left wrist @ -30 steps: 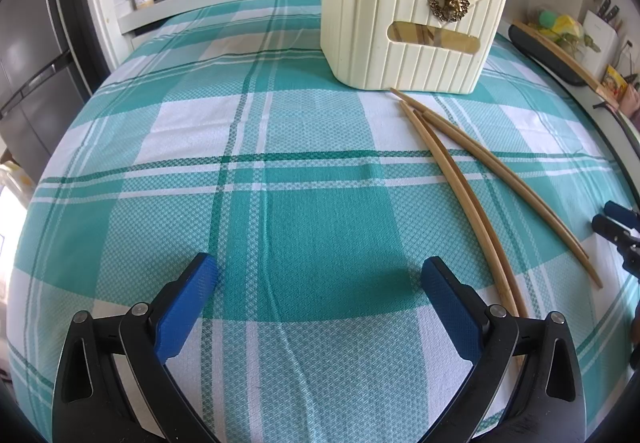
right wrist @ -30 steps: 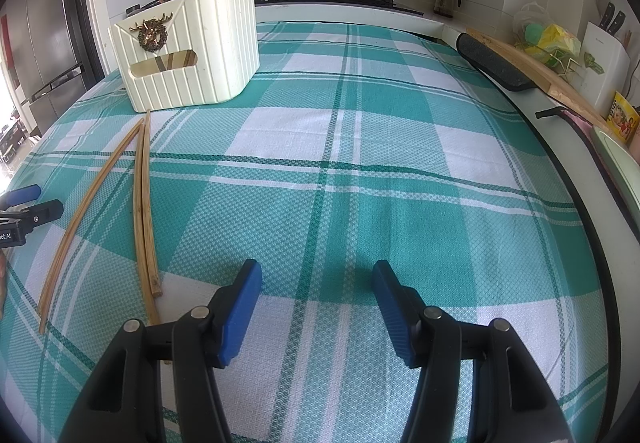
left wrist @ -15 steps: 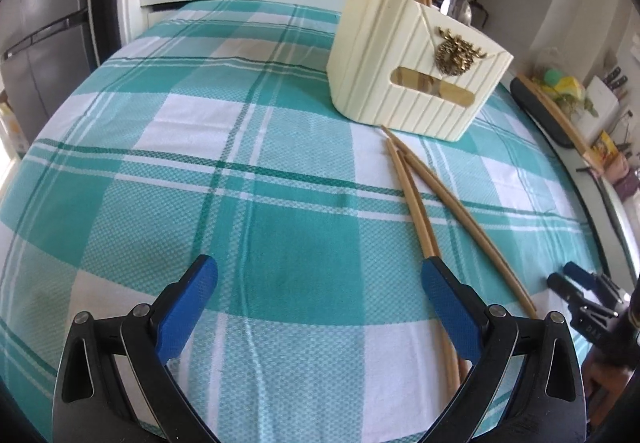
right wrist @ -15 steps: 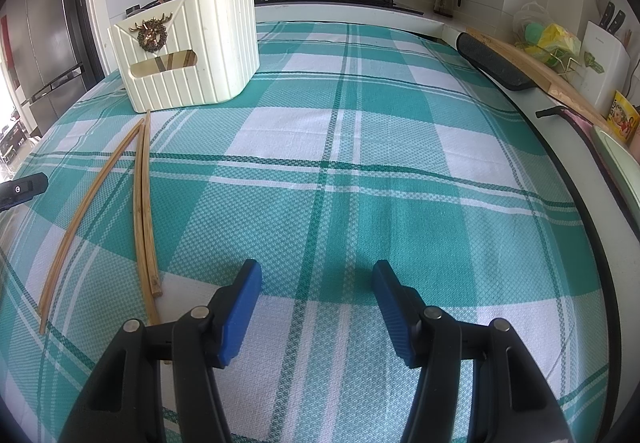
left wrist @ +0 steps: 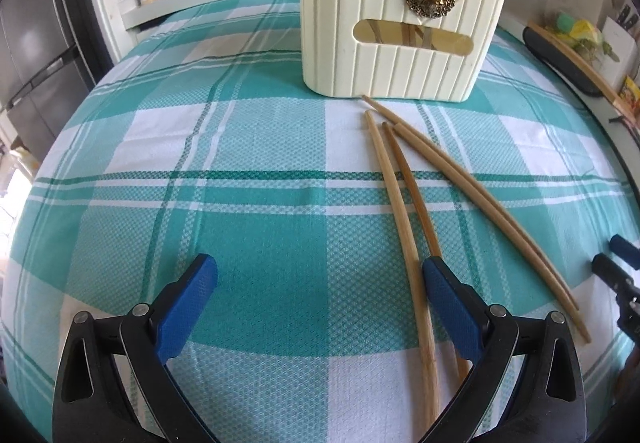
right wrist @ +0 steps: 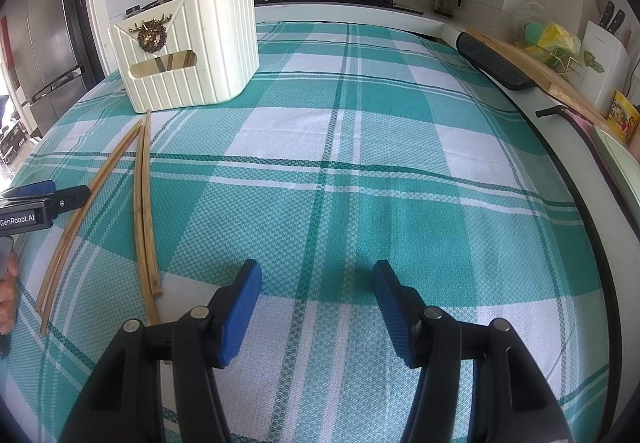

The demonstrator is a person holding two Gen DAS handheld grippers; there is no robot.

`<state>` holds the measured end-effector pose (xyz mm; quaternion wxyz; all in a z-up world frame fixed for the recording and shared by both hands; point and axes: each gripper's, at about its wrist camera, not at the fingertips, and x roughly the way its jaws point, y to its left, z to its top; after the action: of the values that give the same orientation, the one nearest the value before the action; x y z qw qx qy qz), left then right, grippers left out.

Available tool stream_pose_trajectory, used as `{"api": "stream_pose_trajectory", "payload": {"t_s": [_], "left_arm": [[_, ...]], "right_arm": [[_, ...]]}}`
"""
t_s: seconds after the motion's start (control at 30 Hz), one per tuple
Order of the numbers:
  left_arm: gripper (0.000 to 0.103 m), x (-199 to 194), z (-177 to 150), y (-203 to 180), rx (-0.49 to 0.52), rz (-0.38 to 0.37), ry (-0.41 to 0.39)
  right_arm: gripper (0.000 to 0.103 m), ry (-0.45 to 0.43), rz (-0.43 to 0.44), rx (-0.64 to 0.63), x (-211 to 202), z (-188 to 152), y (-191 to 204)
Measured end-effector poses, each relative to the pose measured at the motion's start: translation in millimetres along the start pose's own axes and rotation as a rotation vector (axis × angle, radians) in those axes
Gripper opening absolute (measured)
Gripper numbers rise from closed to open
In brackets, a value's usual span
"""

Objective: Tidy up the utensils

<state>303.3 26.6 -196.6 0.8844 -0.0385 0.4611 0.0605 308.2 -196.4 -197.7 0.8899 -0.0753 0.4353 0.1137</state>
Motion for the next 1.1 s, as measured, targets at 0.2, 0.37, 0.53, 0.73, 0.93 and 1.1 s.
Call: {"api": "stream_pose_trajectory", "payload": {"t_s": [0.2,0.37,0.53,0.73,0.93,1.1], "left_arm": [[0.102,-2,-1,4,-0.003,0.001,0.000],[0.100,-4,-6,11,0.006,-0.007,-0.015],[0.101,-2,-5,11,0.008,-0.005,-0.016],[0.102,-2,-5,12,0.011,-0.015,-0.016],[0.103,-2,-5,11,0.015,-0.008,-0.015],[0.102,-1,-5,11,0.013,-0.013,-0.015]], "right_arm": [[0.059,0.000,0.000,0.000,0,0,0],[0.059,0.001,0.071,0.029,-8,8,4],[0.044,0.065,0.248,-0.161,-3,44,54],[0.026,0.225,0.283,-0.334,27,58,88],[0.016,0.300,0.271,-0.395,37,65,106],[0.017,0.344,0.350,-0.251,41,76,96]]}}
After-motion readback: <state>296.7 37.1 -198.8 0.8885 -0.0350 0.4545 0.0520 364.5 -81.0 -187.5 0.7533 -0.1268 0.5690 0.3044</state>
